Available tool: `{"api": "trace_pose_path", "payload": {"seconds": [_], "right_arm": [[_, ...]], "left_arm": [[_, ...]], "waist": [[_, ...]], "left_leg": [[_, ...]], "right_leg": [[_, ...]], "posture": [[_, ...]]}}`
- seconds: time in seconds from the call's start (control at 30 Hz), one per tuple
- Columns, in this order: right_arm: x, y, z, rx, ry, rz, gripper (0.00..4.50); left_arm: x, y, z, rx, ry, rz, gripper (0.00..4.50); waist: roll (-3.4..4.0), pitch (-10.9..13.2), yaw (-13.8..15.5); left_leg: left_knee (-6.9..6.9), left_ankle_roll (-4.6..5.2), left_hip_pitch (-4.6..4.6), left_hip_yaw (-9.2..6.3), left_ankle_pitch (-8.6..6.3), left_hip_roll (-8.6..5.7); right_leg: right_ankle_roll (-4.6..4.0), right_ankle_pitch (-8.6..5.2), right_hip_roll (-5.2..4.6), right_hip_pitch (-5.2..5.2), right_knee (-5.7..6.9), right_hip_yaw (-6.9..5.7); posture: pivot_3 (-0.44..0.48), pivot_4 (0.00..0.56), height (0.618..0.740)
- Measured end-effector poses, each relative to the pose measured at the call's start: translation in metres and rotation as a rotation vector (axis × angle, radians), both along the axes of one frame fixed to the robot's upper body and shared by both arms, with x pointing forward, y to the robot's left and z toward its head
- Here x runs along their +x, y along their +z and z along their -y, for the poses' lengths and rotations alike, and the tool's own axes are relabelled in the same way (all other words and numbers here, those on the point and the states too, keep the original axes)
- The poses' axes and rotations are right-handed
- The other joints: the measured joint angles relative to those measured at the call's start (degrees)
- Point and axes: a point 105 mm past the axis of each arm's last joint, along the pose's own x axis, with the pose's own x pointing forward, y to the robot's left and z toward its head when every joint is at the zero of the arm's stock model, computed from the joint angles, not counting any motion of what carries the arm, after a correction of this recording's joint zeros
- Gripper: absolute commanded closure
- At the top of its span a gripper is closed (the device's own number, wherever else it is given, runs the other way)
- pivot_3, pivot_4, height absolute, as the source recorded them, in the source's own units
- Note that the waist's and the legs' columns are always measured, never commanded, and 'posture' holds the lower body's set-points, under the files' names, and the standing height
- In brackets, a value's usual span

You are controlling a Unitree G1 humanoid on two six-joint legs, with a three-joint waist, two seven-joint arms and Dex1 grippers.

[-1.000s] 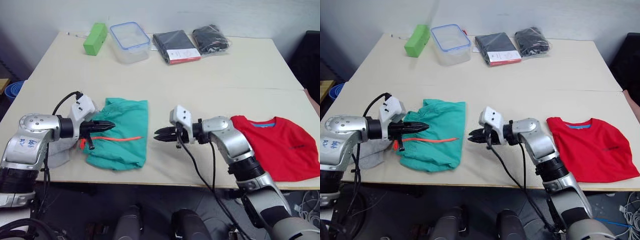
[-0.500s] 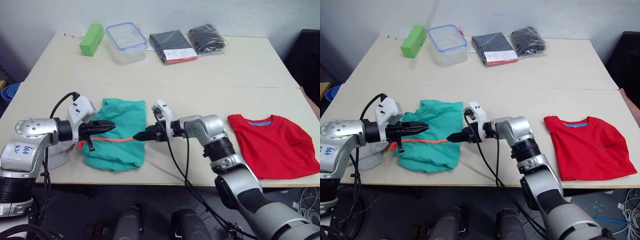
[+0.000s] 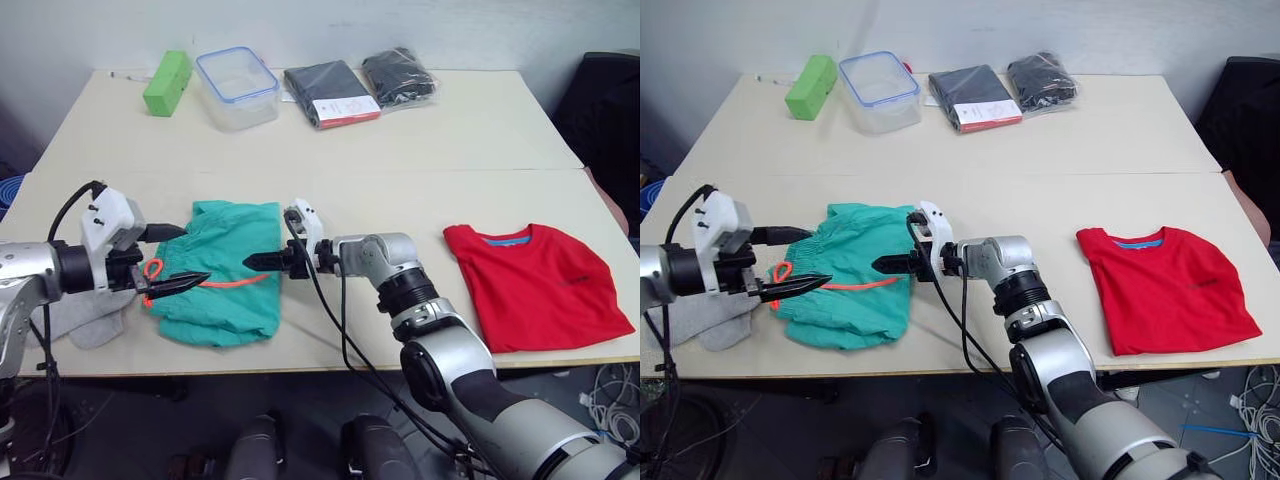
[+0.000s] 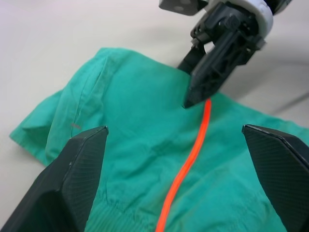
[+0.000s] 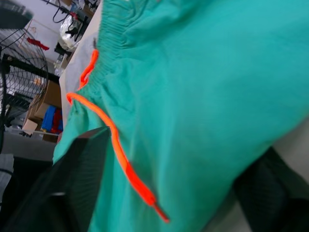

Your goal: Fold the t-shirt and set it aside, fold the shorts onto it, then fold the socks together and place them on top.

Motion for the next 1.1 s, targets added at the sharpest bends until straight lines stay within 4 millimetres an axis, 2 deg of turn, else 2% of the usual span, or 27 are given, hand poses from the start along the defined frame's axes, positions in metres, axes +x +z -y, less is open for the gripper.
{"api": "trace_pose_path", "payload": {"seconds": [0.1, 0.23, 0.37, 0.43, 0.53, 0.6, 0.7, 0.8, 0.97, 1.1], "right_arm": [[-0.001, -0.002, -0.002, 0.004, 0.001, -0.014, 3.14], [-0.008, 0.004, -0.009, 0.005, 0.055, 0.026, 4.46], [-0.012, 0.002, 0.006, -0.064, 0.112, 0.145, 4.49], [-0.014, 0.003, 0.020, -0.103, 0.130, 0.187, 4.49], [-0.013, 0.012, 0.062, -0.155, 0.107, 0.232, 4.49], [-0.018, 0.034, 0.098, -0.195, 0.100, 0.301, 4.49], [-0.030, 0.065, 0.142, -0.267, 0.087, 0.390, 4.49], [-0.041, 0.079, 0.186, -0.344, 0.034, 0.383, 4.49], [-0.056, 0.097, 0.277, -0.537, -0.124, 0.345, 4.49], [-0.065, 0.102, 0.333, -0.676, -0.211, 0.323, 4.49]], "left_arm": [[-0.004, 0.002, -0.001, -0.004, -0.001, -0.004, 0.00], [-0.007, 0.004, 0.008, 0.006, -0.026, 0.009, 0.00], [-0.010, 0.001, 0.026, -0.020, -0.084, -0.004, 0.00], [-0.013, 0.000, 0.035, -0.039, -0.120, -0.026, 0.00], [-0.016, -0.001, 0.055, -0.068, -0.201, -0.048, 0.00], [-0.020, -0.002, 0.073, -0.087, -0.283, -0.061, 0.00], [-0.021, -0.003, 0.090, -0.105, -0.360, -0.070, 0.00], [-0.020, 0.001, 0.102, -0.114, -0.410, -0.057, 0.00], [-0.014, -0.005, 0.106, -0.119, -0.435, -0.061, 0.00], [-0.012, -0.009, 0.108, -0.120, -0.446, -0.059, 0.00]], "waist": [[0.00, 0.0, -0.1], [-0.12, -0.1, -0.2], [-0.09, 0.0, 0.3], [-0.10, -0.1, 1.1], [-0.06, 0.0, 2.6], [0.08, 0.1, 3.4], [0.09, 0.1, 3.5], [0.15, 0.1, 3.4], [0.27, 0.2, 3.4], [0.26, 0.2, 3.3]], "left_leg": [[-0.13, -0.06, -0.02, 0.02, -0.03, 0.01], [-0.25, -0.15, 0.08, 0.07, 0.02, 0.07], [-0.29, -0.05, -0.01, 0.06, 0.09, -0.02], [-0.22, 0.00, -0.29, 0.02, 0.12, -0.09], [-0.02, 0.11, -0.80, 0.05, 0.11, -0.16], [0.47, 0.19, -1.27, 0.00, 0.07, -0.10], [0.51, 0.26, -1.26, 0.02, 0.03, -0.11], [0.50, 0.31, -1.22, 0.07, 0.04, -0.11], [0.49, 0.48, -1.21, 0.43, 0.07, -0.11], [0.58, 0.63, -1.13, 0.74, 0.06, -0.08]], "right_leg": [[0.00, 0.00, 0.01, -0.09, -0.01, 0.01], [0.00, 0.00, 0.05, -0.09, 0.01, 0.04], [-0.03, 0.01, 0.01, -0.12, -0.05, 0.13], [-0.06, 0.04, -0.02, -0.35, -0.08, 0.15], [-0.05, 0.06, -0.08, -0.73, -0.11, 0.20], [-0.05, 0.06, -0.02, -0.93, -0.12, 0.15], [-0.03, 0.07, 0.00, -0.77, -0.36, 0.09], [-0.03, 0.07, 0.01, -0.67, -0.57, 0.09], [-0.04, 0.07, 0.03, -0.64, -0.91, 0.31], [-0.03, 0.07, 0.01, -0.64, -0.96, 0.61]], "posture": [[0.000, 0.150, 0.740], [0.000, 0.150, 0.740], [0.000, 0.150, 0.740], [0.000, 0.150, 0.740], [0.000, 0.150, 0.740], [0.000, 0.150, 0.740], [0.000, 0.150, 0.740], [0.000, 0.150, 0.740], [0.000, 0.150, 0.740], [0.000, 0.150, 0.740]]}}
